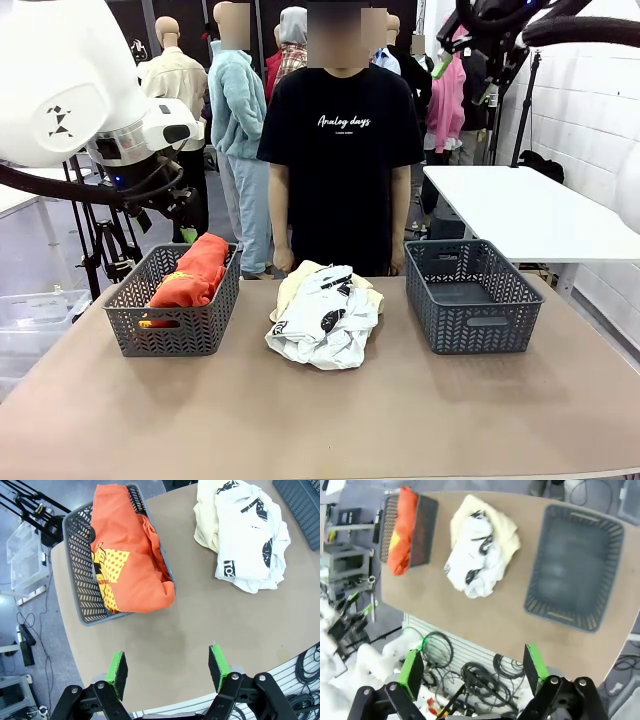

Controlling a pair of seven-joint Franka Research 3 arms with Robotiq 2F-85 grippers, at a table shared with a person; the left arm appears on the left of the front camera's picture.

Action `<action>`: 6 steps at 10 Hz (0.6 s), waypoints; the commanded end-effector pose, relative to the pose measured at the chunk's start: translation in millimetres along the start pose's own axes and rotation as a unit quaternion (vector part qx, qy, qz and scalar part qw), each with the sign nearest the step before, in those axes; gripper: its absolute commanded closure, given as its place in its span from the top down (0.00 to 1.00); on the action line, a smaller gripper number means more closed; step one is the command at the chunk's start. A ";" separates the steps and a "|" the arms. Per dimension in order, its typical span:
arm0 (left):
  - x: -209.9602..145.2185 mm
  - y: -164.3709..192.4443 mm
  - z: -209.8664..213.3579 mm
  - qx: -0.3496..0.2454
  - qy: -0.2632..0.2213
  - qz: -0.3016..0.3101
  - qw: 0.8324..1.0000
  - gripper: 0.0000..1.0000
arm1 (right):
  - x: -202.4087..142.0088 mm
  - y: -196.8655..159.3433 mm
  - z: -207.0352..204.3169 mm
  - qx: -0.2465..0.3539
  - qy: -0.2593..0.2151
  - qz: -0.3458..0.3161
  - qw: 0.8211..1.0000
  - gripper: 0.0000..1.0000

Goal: Sort the tops and bottoms.
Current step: Lift clothes from the center of the table with your left hand.

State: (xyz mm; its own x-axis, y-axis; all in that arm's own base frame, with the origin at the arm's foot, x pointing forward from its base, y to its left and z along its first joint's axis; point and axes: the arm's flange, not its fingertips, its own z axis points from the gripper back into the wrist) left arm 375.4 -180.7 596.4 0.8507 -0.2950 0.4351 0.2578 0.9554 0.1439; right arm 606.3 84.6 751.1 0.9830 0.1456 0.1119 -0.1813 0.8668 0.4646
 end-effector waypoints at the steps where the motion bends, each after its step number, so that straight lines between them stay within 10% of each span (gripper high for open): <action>1: -1.3 0.9 -0.1 0.009 -0.006 0.003 1.000 0.85 | -25.6 -78.8 -86.8 -0.007 -0.031 -0.025 0.999 1.00; 4: -1.3 0.9 -0.1 0.009 -0.006 0.003 1.000 0.85 | -75.9 -137.8 -118.3 0.034 -0.066 -0.080 0.994 1.00; 6: -1.3 0.9 -0.1 0.009 -0.006 0.003 1.000 0.85 | -121.2 -137.3 -98.1 0.064 0.005 -0.105 0.992 1.00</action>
State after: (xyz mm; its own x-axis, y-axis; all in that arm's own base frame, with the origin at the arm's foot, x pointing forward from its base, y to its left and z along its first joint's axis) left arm 375.5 -180.6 596.1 0.8509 -0.2949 0.4347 0.2577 0.9555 0.1438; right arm 681.7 -27.1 657.4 0.9979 -0.0300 0.0574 -0.0059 0.8406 0.5417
